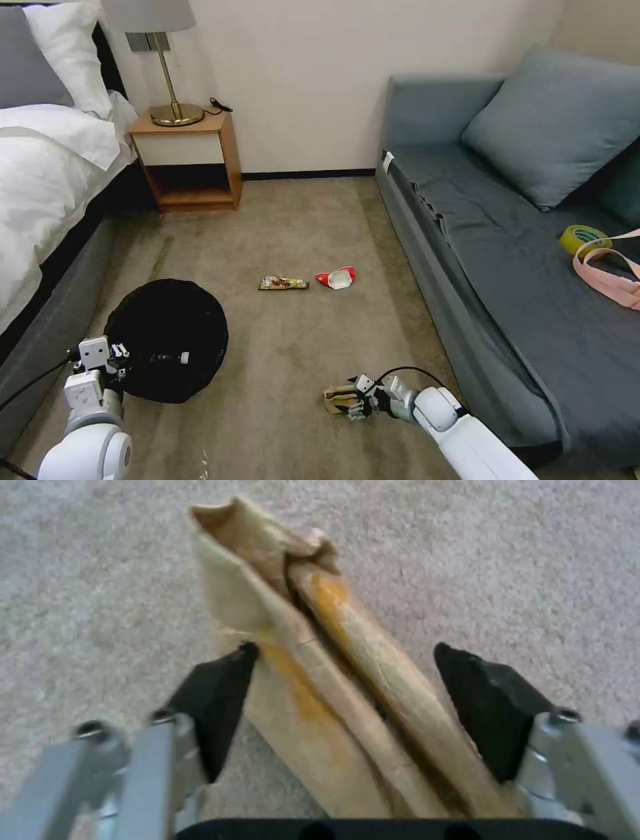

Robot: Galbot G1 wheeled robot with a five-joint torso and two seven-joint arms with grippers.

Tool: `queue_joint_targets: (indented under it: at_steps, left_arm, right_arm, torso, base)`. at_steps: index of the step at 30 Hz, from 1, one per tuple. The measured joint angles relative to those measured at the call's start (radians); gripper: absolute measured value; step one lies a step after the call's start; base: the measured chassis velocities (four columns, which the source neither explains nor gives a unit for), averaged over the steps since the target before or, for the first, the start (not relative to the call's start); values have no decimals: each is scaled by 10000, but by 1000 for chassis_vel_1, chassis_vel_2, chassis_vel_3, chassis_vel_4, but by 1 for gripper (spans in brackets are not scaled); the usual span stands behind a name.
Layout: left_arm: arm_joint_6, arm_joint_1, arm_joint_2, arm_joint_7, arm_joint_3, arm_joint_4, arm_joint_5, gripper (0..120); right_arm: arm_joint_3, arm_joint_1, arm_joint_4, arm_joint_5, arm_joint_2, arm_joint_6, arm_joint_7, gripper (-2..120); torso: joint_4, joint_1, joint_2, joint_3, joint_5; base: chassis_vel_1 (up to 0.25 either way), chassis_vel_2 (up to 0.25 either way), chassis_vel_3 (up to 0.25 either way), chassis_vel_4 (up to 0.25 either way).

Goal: Pick up the trash bin, then pick up the garbage on the floor and place it into the trash bin.

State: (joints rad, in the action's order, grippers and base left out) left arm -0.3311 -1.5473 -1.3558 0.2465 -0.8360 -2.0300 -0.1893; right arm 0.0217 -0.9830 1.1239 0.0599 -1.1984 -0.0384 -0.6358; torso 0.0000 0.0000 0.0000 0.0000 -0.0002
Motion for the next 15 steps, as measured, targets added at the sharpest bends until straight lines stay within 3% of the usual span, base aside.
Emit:
queue_joint_targets:
  at_steps: [15]
  left_arm:
    - [65,-75,38,-25,-98,-34,-31,2]
  right_arm:
    - [87,-63,36,66,-130,76,-71,12]
  torso:
    - [0,0,0,0,1]
  base:
    - [0,0,0,0]
